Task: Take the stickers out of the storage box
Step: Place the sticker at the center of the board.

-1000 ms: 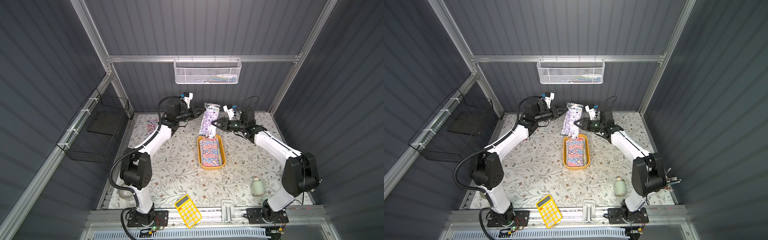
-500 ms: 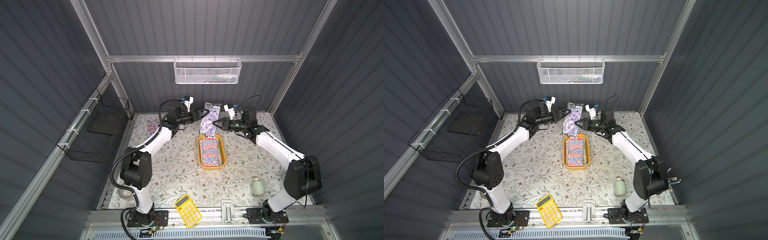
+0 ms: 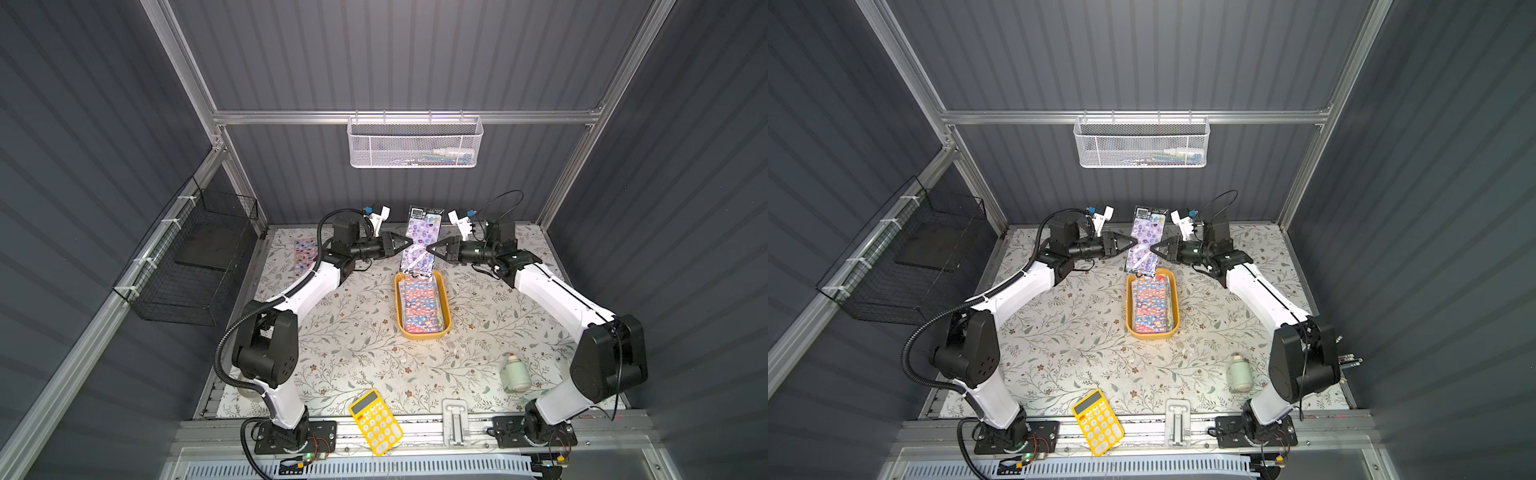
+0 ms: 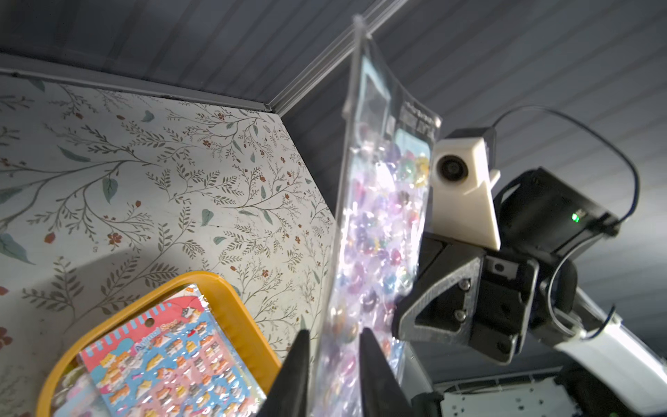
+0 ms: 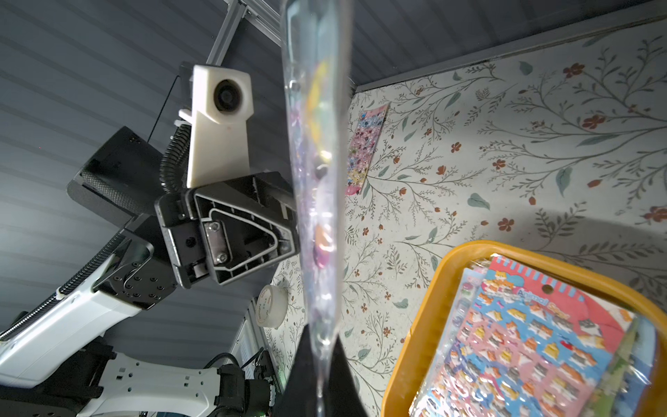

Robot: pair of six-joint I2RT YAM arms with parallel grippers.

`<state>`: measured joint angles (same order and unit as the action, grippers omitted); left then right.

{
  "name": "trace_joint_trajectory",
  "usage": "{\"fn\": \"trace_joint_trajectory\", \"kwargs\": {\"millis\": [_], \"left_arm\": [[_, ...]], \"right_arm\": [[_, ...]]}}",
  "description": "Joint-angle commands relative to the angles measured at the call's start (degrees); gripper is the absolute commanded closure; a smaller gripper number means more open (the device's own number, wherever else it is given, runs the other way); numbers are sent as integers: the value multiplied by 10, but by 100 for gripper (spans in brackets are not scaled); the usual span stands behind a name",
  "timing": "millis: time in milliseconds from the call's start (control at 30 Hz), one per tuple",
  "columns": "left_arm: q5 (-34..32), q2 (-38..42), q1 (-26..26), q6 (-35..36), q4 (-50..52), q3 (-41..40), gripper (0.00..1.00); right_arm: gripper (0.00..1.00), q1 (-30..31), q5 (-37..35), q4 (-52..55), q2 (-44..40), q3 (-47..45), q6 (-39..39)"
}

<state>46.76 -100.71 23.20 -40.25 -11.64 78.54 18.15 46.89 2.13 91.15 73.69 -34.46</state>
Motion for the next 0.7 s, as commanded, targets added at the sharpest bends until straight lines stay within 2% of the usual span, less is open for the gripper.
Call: {"fn": "trace_joint_trajectory", "kwargs": {"millis": [0,67,233,333,433,567,600,667], "left_arm": [[25,7,-2,-6,-19,-1,92],[26,4,-2,-7,-17,5,100],[21,0,-3,9,14,18,100],[-10,4,-10,52,77,51,100],[-63,6,-33,85,147,69,100],[-122,1,-77,88,191,74,100],[-144,-1,-86,92,207,78,100],[-180,-9,-98,107,230,85,100]], "right_arm": [[94,1,-4,9,-8,15,6],[83,2,-8,10,-9,15,6],[43,1,-42,27,-20,14,18],[26,0,-102,54,-41,12,33],[17,-1,-179,76,-71,1,61],[7,0,-269,94,-111,-23,93],[1,-1,-299,98,-120,-29,100],[1,-1,-322,102,-132,-39,107]]}}
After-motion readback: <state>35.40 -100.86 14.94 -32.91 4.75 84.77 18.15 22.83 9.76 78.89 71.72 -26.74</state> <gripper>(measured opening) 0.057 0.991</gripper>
